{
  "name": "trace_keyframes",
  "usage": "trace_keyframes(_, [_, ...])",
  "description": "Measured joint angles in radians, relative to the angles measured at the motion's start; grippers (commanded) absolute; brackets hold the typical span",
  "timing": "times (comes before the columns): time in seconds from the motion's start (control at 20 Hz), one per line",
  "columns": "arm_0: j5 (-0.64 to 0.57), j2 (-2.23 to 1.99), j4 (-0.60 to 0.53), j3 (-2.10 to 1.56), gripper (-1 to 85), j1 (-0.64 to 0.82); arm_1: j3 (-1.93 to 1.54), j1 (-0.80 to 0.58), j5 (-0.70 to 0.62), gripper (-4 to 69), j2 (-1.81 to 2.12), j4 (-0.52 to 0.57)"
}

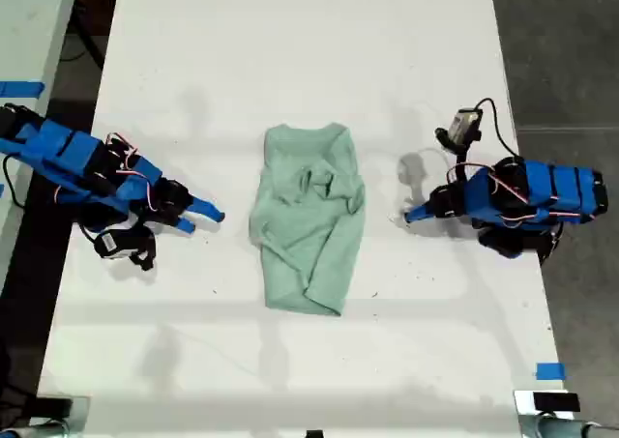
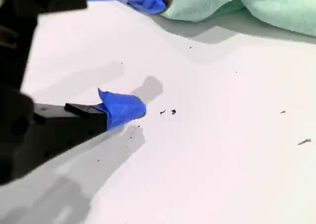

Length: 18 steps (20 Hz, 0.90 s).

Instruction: Fold t shirt

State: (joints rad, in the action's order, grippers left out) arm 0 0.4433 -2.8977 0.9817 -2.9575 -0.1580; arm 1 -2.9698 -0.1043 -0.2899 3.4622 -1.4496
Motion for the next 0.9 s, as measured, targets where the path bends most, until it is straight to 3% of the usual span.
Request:
trace_keyframes(0.05, [-0.005,0.006,-0.005,0.000,27.9,0.000,0.000,0.000,0.003,15.4,0.000,0.000])
trace_keyframes(0.15, [-0.092,0.127,-0.130,0.000,27.9,0.092,0.000,0.011,0.011,15.4,0.000,0.000])
trace_keyframes(0.3, [-0.118,0.166,-0.178,0.000,27.7,0.101,0.000,0.015,0.012,15.4,0.000,0.000])
trace_keyframes(0.5, [-0.138,0.224,-0.175,0.029,27.9,0.107,0.002,0.035,0.014,19.4,0.000,0.000])
trace_keyframes(0.65, [-0.178,0.465,-0.071,0.304,28.5,0.060,0.115,0.071,0.012,25.2,-0.043,-0.005])
trace_keyframes(0.9, [-0.310,0.931,-0.060,0.815,29.2,0.015,0.525,0.193,0.011,26.3,-0.713,0.222])
